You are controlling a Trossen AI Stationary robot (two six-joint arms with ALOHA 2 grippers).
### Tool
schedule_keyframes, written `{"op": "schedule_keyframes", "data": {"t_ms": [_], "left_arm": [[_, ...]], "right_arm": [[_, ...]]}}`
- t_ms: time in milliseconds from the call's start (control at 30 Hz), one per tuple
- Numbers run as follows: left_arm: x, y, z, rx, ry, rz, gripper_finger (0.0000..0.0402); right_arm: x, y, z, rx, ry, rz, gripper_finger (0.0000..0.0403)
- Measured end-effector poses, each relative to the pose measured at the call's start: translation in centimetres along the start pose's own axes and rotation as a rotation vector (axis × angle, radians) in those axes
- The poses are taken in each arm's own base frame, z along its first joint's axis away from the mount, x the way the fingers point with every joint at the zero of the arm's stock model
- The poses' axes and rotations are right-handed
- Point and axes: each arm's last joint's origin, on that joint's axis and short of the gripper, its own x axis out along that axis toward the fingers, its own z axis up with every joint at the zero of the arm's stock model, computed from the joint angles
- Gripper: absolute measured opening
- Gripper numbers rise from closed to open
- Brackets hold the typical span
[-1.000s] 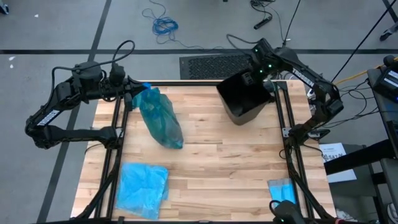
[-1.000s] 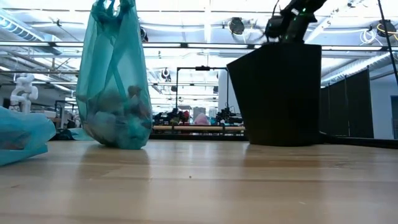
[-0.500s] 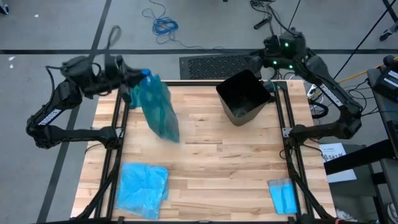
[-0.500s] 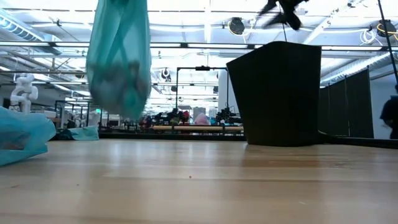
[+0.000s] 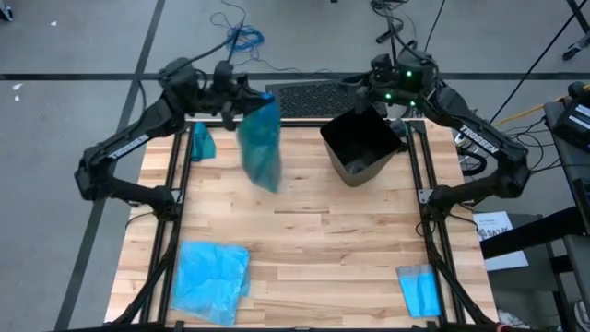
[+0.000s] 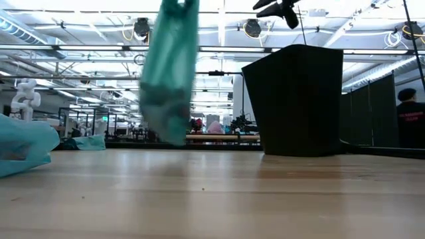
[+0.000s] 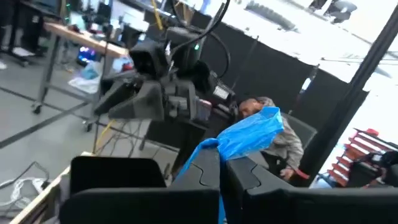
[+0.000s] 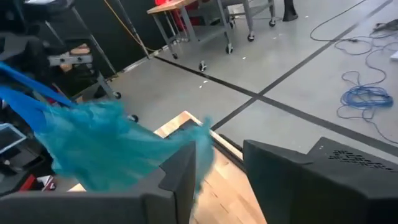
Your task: Place trash/remove bag and relplace
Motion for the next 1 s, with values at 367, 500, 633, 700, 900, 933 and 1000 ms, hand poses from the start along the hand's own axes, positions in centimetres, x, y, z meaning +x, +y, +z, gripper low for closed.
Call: {"op": "schedule_keyframes", "data": {"t_ms": [367, 500, 633, 700, 900, 933, 1000], "left_arm": [[-6.9, -0.3, -4.3, -0.102, 0.503, 0.407, 0.0], [-9.8, -1.2, -5.7, -0.09, 0.706, 0.591, 0.0], [-11.0, -1.5, -6.2, -0.082, 0.796, 0.704, 0.0], [-11.7, -1.6, -6.4, -0.073, 0.843, 0.774, 0.0], [-12.5, -1.6, -6.6, -0.057, 0.903, 0.819, 0.0], [-12.6, -1.5, -6.6, -0.052, 0.905, 0.838, 0.0], [-12.9, -1.4, -6.6, -0.045, 0.918, 0.889, 0.0]], "right_arm": [[4.5, 2.8, -2.5, 0.011, 0.09, 0.113, 0.0054], [7.6, 3.7, -4.2, 0.022, 0.15, 0.2, 0.0009], [11.0, 4.8, -6.9, 0.057, 0.244, 0.263, 0.0004], [12.4, 5.4, -8.4, 0.063, 0.287, 0.282, 0.0001], [15.0, 7.1, -11.7, 0.061, 0.363, 0.318, 0.0001], [15.3, 7.2, -12.0, 0.063, 0.375, 0.317, 0.0], [15.7, 7.4, -12.8, 0.061, 0.402, 0.314, 0.0]]}}
